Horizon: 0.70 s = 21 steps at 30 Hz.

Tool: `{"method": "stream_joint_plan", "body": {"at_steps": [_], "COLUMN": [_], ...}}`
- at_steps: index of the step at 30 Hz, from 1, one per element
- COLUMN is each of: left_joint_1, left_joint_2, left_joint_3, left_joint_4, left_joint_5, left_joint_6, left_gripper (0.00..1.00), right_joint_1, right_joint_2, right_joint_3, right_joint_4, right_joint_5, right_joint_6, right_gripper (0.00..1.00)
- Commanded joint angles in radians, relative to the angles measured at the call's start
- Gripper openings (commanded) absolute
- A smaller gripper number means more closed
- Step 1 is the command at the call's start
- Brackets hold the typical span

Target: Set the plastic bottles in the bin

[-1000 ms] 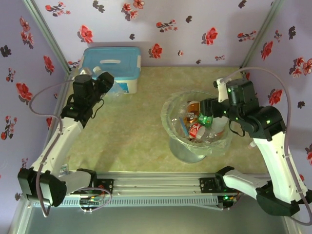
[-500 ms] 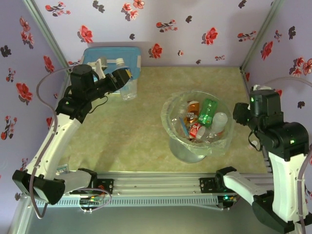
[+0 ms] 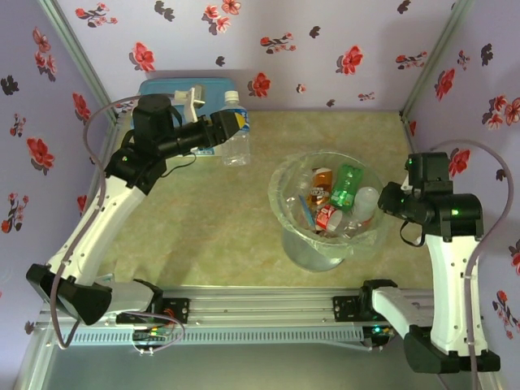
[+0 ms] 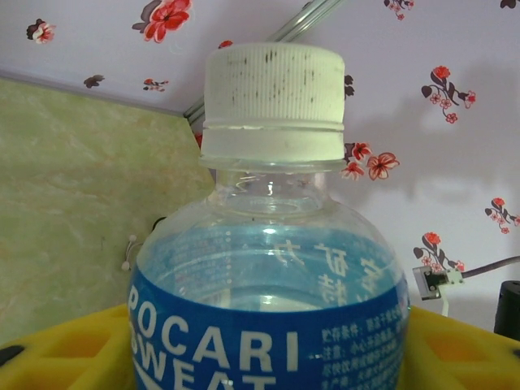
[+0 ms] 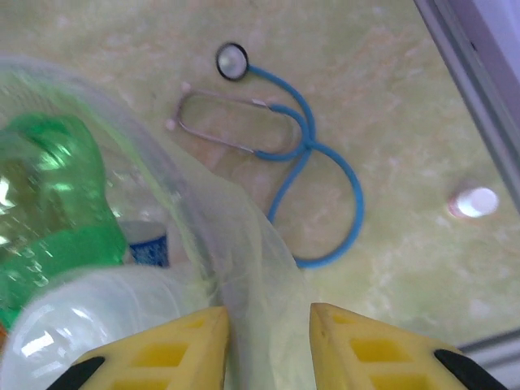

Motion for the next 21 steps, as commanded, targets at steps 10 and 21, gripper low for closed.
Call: {"method": "stream_joint_plan", "body": {"at_steps": [10,21], "left_joint_1": [-0.003,0.033], "left_joint_2": [0.03,0.002], "left_joint_3": [0.041,0.038], "left_joint_4": [-0.014,-0.095], "left_joint_5": [0.026,0.006], "left_joint_6": [0.038,0.071], "left_gripper": [0.17,0.17], "right_joint_1": [-0.041,0.119], "right_joint_2": [-0.034,0.053], "right_joint_3": [-0.164,-0.183], "right_joint_4": [0.185,0.396], "right_joint_5": [-0.358,-0.408], "right_joint_6": [0.007,0.094], "right_gripper": [0.27,0.25]}}
